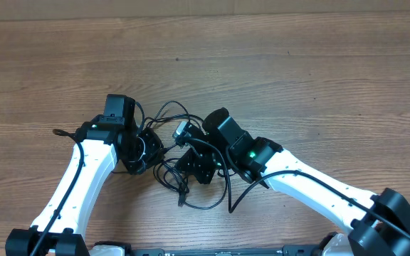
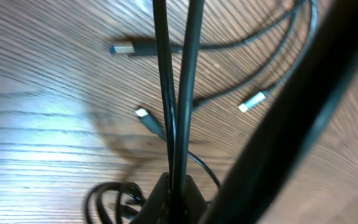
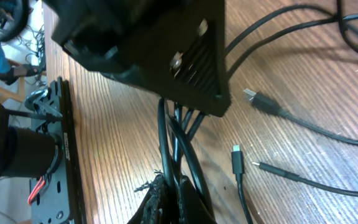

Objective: Untangle cables

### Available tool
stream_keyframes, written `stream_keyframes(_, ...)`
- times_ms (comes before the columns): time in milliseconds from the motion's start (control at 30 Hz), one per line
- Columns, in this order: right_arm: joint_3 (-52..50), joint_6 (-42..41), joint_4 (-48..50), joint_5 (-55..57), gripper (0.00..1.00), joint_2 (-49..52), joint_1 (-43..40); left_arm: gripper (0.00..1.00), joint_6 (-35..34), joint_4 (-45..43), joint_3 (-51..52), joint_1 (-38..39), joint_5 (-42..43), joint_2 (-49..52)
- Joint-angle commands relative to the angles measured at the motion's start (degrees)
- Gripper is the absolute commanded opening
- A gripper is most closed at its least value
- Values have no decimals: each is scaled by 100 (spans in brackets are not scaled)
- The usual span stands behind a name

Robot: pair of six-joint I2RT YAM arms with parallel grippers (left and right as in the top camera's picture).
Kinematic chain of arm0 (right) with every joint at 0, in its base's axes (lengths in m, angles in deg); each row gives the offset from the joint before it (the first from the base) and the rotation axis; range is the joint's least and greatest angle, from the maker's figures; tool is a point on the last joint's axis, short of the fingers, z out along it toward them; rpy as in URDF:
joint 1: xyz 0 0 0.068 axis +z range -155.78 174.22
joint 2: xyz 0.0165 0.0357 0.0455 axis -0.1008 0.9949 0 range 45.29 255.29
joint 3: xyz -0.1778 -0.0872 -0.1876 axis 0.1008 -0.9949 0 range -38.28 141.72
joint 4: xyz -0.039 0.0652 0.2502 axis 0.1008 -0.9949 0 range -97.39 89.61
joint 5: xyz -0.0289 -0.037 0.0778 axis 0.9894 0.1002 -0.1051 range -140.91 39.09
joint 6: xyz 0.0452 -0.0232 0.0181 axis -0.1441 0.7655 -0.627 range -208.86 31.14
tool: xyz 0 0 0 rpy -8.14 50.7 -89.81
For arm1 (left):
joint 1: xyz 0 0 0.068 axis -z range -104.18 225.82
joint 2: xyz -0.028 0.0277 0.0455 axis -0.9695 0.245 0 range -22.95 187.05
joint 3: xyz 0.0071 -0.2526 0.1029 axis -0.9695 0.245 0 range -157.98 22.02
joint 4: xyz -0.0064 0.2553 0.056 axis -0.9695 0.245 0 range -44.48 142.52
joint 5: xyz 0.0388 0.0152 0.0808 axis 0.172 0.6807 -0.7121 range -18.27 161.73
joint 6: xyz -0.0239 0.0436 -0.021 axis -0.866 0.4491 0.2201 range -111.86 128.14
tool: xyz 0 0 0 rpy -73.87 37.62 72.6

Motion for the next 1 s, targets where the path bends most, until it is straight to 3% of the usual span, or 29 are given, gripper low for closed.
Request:
stream_keyframes(0, 315, 7, 66, 297, 4, -507, -74, 4, 348, 76, -55, 42, -509, -66)
stream_keyframes(400, 330, 7, 531, 686, 4, -1008, -354, 4, 452, 205, -52, 42, -411, -66)
stream_keyframes(433, 330, 7, 468, 769, 10, -1005, -354, 4, 452, 214, -52, 42, -295, -66)
stream_keyframes(533, 328, 2, 267, 828, 72, -1005, -354, 4, 452, 210, -52, 42, 48, -66)
stream_keyframes(600, 328, 0, 116, 828, 98, -1005, -354, 4, 455, 195, -52, 42, 175, -66)
stream_keyframes(967, 328, -17, -1075, 822, 100, -1001, -352, 4, 496, 162, -52, 28, 669, -66)
